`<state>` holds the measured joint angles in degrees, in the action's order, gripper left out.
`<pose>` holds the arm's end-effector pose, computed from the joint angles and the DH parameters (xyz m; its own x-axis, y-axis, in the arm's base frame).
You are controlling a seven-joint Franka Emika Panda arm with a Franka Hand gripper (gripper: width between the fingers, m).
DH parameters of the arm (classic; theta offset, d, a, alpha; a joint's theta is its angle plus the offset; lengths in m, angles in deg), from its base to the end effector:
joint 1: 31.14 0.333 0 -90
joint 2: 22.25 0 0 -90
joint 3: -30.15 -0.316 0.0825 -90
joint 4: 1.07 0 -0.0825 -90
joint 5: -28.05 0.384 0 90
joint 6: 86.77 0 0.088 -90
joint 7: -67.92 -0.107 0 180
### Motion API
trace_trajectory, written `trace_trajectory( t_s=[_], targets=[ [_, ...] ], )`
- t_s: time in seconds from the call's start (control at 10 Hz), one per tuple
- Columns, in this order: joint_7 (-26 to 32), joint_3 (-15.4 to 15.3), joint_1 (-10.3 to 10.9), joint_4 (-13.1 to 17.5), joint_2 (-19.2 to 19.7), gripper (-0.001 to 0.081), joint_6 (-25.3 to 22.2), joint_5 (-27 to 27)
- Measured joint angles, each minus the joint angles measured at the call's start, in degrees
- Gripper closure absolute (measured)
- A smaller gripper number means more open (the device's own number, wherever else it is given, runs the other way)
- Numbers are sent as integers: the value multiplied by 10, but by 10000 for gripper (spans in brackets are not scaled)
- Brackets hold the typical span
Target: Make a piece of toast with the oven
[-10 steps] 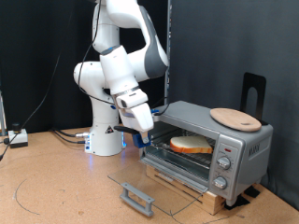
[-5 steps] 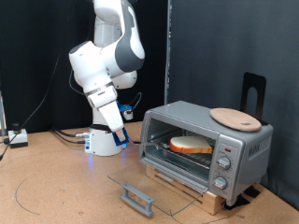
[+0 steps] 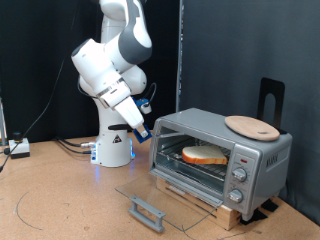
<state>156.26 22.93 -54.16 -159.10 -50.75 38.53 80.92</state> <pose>0.3534 -0.0734 0.3642 0.6908 0.4459 0.5692 0.6589 -0.7123 -0.2418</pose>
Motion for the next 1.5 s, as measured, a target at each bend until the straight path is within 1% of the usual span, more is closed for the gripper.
trace_trajectory(
  t_s=[0.4, 0.5, 0.6, 0.7, 0.9, 1.0, 1.1, 1.2, 1.5],
  targets=[
    [-45, -4, 3, 2, -82, 377, -58, 6],
    [-53, -6, 3, -1, -95, 377, -62, 6],
    [-53, -6, 3, -2, -94, 377, -62, 6],
    [-40, -1, 7, -1, -93, 377, -91, 12],
    [-1, 15, 37, 8, -93, 377, -200, 36],
    [16, 17, 52, 10, -95, 377, -235, 42],
    [20, 13, 67, 10, -100, 377, -251, 49],
    [20, 2, 80, 9, -105, 377, -254, 56],
    [-11, -58, 104, -2, -129, 377, -246, 88]
  ],
)
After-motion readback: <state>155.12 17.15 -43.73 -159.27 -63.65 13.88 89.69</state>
